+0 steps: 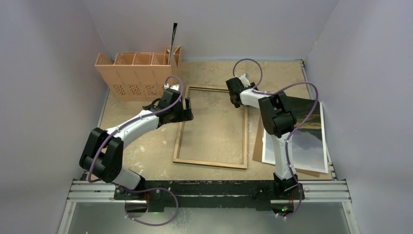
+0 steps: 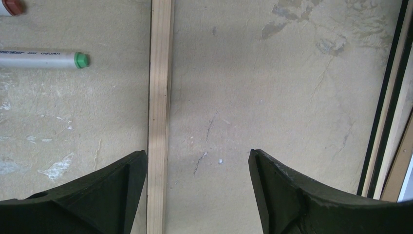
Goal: Put the photo into the frame
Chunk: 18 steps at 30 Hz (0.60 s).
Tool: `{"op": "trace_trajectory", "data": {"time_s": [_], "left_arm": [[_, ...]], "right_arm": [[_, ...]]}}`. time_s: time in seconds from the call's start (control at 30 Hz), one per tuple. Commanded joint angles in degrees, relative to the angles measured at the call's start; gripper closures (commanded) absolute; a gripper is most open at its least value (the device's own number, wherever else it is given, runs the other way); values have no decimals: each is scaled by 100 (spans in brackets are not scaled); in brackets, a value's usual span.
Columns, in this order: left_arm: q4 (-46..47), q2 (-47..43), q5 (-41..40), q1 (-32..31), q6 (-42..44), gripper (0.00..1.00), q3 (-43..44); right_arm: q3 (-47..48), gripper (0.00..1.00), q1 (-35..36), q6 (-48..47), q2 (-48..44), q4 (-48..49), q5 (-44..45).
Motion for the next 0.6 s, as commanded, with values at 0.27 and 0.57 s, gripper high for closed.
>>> {"op": "trace_trajectory", "data": {"time_s": [0.27,0.57], "left_arm": [[231,-54,146,18,-90,20,-7],[219,-44,182,17,-90,20,-21]], "right_arm": [[-74,58,35,2,-93,171,221],[-97,48,-86,692,-335,-115,-1007]]}}
